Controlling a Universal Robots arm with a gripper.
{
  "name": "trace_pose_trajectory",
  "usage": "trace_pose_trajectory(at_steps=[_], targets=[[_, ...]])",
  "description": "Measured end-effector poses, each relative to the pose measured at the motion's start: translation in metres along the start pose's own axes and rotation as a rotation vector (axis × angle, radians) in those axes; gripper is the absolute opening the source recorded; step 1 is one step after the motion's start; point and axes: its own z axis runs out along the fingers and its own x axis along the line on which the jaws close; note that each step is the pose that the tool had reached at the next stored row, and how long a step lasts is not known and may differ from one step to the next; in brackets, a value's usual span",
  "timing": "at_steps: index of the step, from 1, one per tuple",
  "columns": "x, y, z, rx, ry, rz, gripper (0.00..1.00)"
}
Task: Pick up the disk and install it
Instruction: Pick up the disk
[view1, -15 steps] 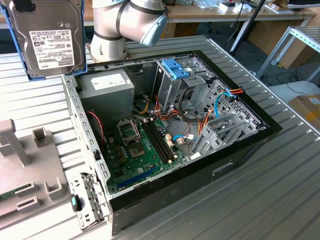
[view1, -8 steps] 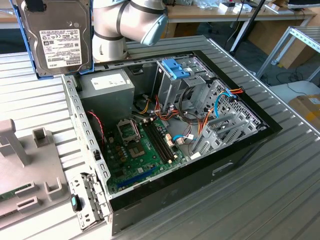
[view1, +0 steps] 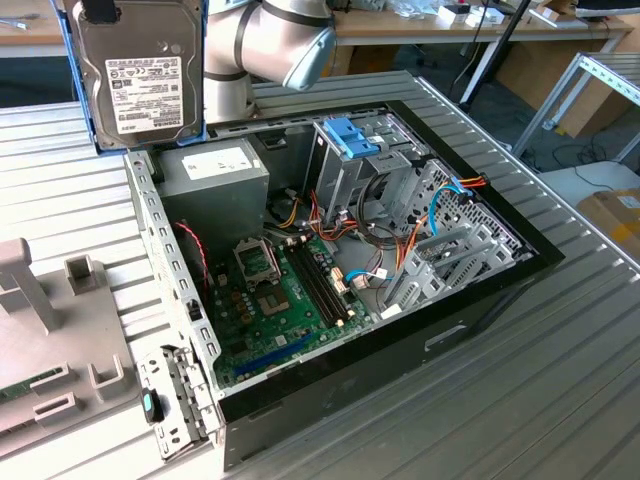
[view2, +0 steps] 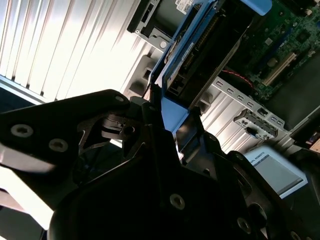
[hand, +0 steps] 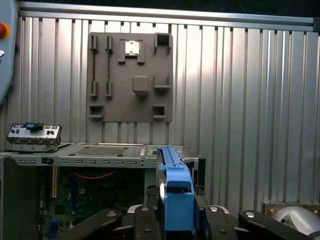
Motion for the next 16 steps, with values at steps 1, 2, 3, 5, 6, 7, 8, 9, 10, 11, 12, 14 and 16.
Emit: trace_pose_trajectory(at_steps=[1, 2, 3, 5, 6, 7, 8, 9, 10, 11, 12, 14, 16], targets=[[0.0001, -0.0033, -0.0001, -0.0001, 0.0001, 0.000, 0.36], [0.0001, -0.0072, 0.0000, 0.0000, 0.0000, 0.000, 0.36], [0.0002, -0.0115, 0.0000, 0.0000, 0.0000, 0.000, 0.36], [0.0004, -0.0238, -0.0001, 0.0000, 0.0001, 0.000, 0.36], [0.0005, -0.0296, -0.0001, 0.0000, 0.0001, 0.000, 0.36], [0.0006, -0.0355, -0.0001, 0.0000, 0.0000, 0.000, 0.36], [0.0007, -0.0400, -0.0001, 0.0000, 0.0000, 0.000, 0.36], [0.0008, -0.0426, -0.0001, 0.0000, 0.0000, 0.000, 0.36], [0.0008, -0.0454, -0.0001, 0.0000, 0.0000, 0.000, 0.36], [0.0009, -0.0504, -0.0001, 0.0000, 0.0000, 0.000, 0.36], [0.0009, -0.0531, -0.0001, 0.0000, 0.0001, 0.000, 0.36], [0.0009, -0.0615, -0.0001, -0.0001, 0.0001, 0.000, 0.36], [0.0011, -0.0665, -0.0001, 0.0000, 0.0000, 0.000, 0.36]])
